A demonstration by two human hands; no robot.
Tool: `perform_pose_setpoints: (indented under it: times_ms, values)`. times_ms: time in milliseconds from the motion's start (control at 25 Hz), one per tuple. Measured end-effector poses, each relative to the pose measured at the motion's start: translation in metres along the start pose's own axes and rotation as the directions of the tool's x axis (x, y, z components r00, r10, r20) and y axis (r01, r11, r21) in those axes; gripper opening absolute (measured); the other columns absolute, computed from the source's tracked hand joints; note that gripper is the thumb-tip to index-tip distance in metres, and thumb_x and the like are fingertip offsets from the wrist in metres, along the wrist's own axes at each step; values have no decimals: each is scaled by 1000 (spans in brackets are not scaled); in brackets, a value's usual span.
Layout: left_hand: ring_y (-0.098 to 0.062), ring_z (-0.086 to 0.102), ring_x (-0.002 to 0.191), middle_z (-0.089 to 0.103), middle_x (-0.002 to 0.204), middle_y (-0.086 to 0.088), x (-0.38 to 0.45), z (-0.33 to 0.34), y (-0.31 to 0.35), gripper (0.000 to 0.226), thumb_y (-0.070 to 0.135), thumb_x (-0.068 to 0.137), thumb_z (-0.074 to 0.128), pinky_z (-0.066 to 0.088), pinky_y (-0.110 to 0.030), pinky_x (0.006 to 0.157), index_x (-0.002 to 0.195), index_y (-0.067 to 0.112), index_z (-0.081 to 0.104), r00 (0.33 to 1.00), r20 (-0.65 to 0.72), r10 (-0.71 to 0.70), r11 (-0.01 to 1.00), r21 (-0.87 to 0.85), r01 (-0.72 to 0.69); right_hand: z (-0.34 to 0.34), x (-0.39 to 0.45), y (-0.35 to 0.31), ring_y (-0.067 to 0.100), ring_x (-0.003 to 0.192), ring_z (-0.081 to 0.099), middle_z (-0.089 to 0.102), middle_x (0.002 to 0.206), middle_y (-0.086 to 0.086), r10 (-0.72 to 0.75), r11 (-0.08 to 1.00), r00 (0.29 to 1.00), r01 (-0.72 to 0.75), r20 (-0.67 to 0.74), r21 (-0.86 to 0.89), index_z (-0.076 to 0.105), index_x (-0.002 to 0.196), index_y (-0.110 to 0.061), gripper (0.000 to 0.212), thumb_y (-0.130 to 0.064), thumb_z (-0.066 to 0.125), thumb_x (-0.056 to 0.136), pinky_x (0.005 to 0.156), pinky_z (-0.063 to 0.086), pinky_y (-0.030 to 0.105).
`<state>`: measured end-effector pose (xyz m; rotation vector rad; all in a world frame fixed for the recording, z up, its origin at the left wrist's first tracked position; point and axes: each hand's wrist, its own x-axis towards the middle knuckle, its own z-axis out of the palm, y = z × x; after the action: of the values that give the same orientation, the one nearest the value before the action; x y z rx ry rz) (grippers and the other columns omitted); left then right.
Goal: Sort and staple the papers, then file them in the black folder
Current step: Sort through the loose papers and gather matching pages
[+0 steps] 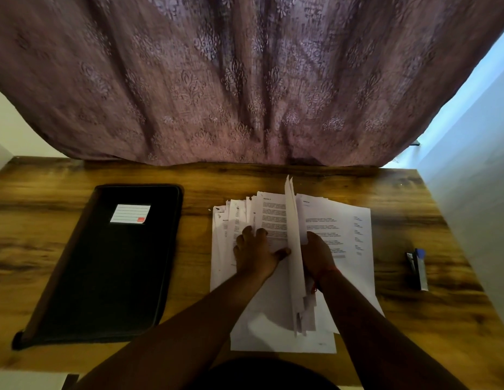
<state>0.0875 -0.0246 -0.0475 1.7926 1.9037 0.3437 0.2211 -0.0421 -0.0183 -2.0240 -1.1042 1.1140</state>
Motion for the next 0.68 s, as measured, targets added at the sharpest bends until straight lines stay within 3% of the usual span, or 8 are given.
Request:
perform_pose_setpoints:
  times_ms: [240, 400, 480, 680]
  values:
    - [-30, 49, 124, 49, 135, -8, 5, -1, 3, 85, 66, 73, 71, 45, -49, 101, 138, 22, 39, 997, 63, -43, 998, -32, 45, -1, 0, 1, 25, 98, 59, 64, 100, 6, -1, 1000, 1000, 1, -3, 19, 63, 105, -14, 21, -31, 54, 96, 90, 48, 40]
    - [-24, 59, 120, 58, 132, -2, 1, 0, 2, 56, 38, 92, 64, 51, -46, 99, 140, 24, 37, 999, 11, 42, 977, -208, -38, 2, 1, 0, 31, 115, 56, 62, 118, 11, -11, 996, 1000, 9, -18, -94, 60, 119, -11, 26, -17, 58, 94, 101, 46, 45]
    - [-22, 63, 114, 61, 128, -2, -3, -1, 3, 56, 30, 97, 57, 54, -44, 96, 146, 26, 29, 997, -66, 42, 972, -230, -56, 3, 0, 0, 32, 120, 53, 60, 124, 12, -5, 995, 999, 2, -33, -105, 57, 124, -10, 30, -13, 58, 94, 103, 43, 46]
    - [-24, 62, 115, 61, 130, -6, -3, -12, 5, 62, 31, 101, 52, 51, -43, 98, 153, 26, 19, 997, -44, 64, 990, -119, -69, 1, 2, 0, 33, 122, 52, 59, 126, 13, -8, 994, 1000, 6, -18, -110, 54, 127, -8, 33, -13, 57, 95, 104, 42, 46]
